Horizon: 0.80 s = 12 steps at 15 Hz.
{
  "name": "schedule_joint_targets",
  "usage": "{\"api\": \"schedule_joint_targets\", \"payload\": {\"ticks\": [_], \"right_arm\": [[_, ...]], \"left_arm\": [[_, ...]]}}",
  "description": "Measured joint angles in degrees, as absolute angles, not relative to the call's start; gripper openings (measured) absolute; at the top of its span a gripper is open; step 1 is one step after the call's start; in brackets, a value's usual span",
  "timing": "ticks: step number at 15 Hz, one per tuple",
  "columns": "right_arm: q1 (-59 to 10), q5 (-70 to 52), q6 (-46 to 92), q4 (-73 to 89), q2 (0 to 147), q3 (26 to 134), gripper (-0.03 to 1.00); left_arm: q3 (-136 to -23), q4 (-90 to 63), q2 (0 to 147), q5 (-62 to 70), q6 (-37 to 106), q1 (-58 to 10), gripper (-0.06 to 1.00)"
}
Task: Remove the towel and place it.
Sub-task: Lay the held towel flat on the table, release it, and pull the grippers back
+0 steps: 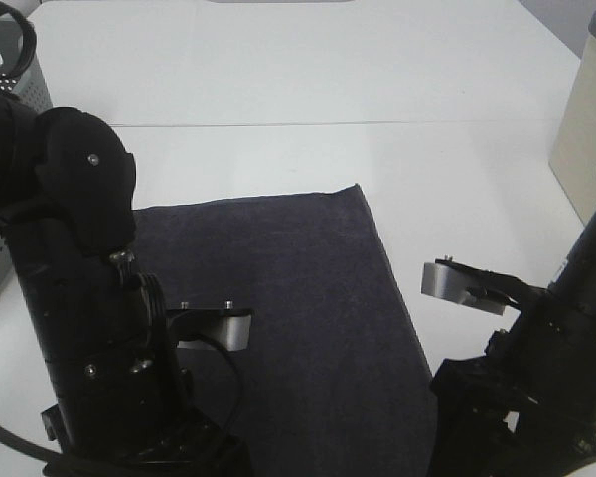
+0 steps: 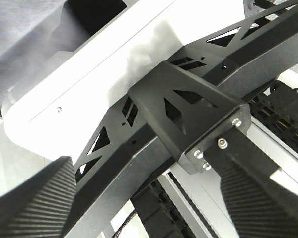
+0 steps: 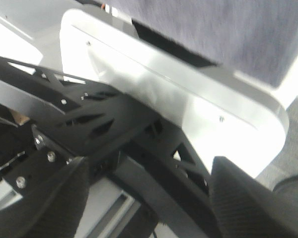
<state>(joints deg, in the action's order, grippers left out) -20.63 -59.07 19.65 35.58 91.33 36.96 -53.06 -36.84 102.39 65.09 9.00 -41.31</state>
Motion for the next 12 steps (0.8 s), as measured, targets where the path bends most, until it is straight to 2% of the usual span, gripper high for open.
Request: {"api": "schedule_joint_targets", "payload": {"ticks": [4,7,9,12], "right_arm": [[-20.51,-57.01,17.93,30.48,91.33,47.5,0.68],[-20.4,-56.61,13.46,22.86,91.39,56.26,0.68],[-18.51,-56.49,11.86,20.23,91.44,62.74,0.68],[-10.31,-57.75,12.32,22.23,92.76,71.05,0.68]], "left_arm": [[-56.89,-32.43,102.39,65.15,10.31,-41.31,0.77],[-64.11,-23.84,102.39,64.17,9.8,-39.88,0.77],[-68.87,-21.08,102.39,63.94,9.57,-34.32,0.77],[-76.66,-20.86,103.25,62.28,10.08,-22.4,0.77]]}}
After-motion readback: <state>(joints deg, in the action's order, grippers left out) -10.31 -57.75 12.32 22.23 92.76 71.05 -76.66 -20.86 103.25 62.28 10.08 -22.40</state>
